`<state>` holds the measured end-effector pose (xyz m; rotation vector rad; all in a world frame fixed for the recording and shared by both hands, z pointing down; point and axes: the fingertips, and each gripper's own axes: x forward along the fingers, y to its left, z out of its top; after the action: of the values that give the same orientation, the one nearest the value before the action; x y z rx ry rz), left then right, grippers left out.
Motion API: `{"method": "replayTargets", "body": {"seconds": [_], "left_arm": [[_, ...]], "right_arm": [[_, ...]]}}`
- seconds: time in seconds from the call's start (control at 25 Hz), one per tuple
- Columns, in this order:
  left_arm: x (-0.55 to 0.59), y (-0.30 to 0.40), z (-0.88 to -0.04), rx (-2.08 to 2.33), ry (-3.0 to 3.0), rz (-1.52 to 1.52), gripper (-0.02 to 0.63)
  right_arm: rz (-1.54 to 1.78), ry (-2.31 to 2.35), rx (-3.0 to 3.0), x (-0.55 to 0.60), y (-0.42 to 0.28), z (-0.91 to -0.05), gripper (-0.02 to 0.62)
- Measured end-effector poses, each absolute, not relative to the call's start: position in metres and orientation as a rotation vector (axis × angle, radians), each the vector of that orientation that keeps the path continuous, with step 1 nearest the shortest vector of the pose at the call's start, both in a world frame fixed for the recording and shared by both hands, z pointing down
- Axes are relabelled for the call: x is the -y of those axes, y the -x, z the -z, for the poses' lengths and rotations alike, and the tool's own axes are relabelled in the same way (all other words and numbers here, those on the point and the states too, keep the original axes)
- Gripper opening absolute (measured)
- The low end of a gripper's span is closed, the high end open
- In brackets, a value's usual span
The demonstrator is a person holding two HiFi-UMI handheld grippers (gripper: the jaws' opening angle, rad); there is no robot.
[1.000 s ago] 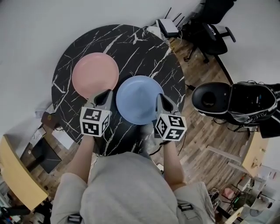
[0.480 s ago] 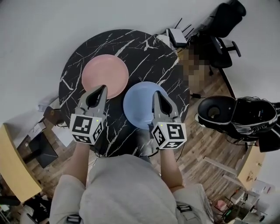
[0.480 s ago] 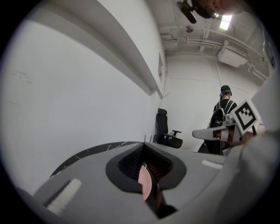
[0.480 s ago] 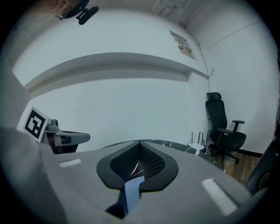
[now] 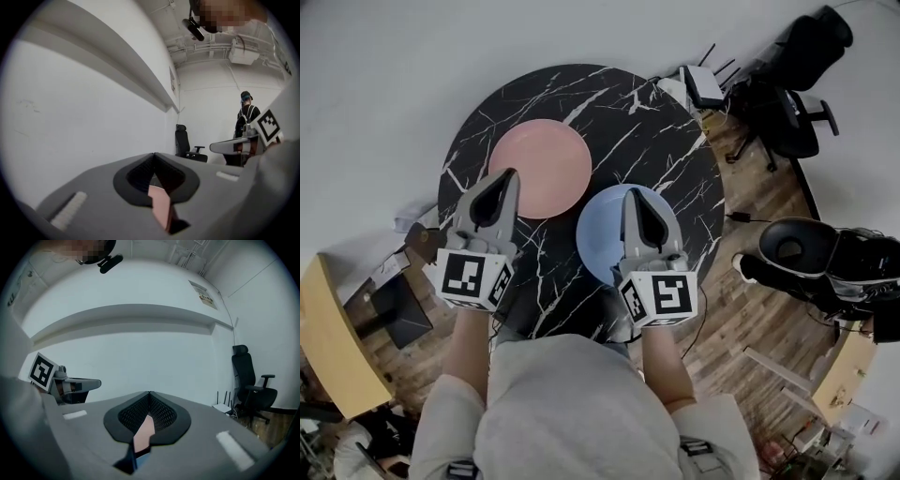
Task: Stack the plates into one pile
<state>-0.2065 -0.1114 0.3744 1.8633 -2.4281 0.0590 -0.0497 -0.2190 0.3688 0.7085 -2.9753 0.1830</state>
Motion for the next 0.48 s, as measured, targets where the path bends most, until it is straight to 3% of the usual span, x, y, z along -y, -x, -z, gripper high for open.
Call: {"method": "replayTargets", "body": {"seconds": [0.48], "left_arm": [[0.132, 0.244, -0.364, 2.2, -2.119, -0.008, 0.06]], "right_arm": [[-0.206, -1.074, 2.898, 0.206, 0.059, -0.35, 0.003]]}}
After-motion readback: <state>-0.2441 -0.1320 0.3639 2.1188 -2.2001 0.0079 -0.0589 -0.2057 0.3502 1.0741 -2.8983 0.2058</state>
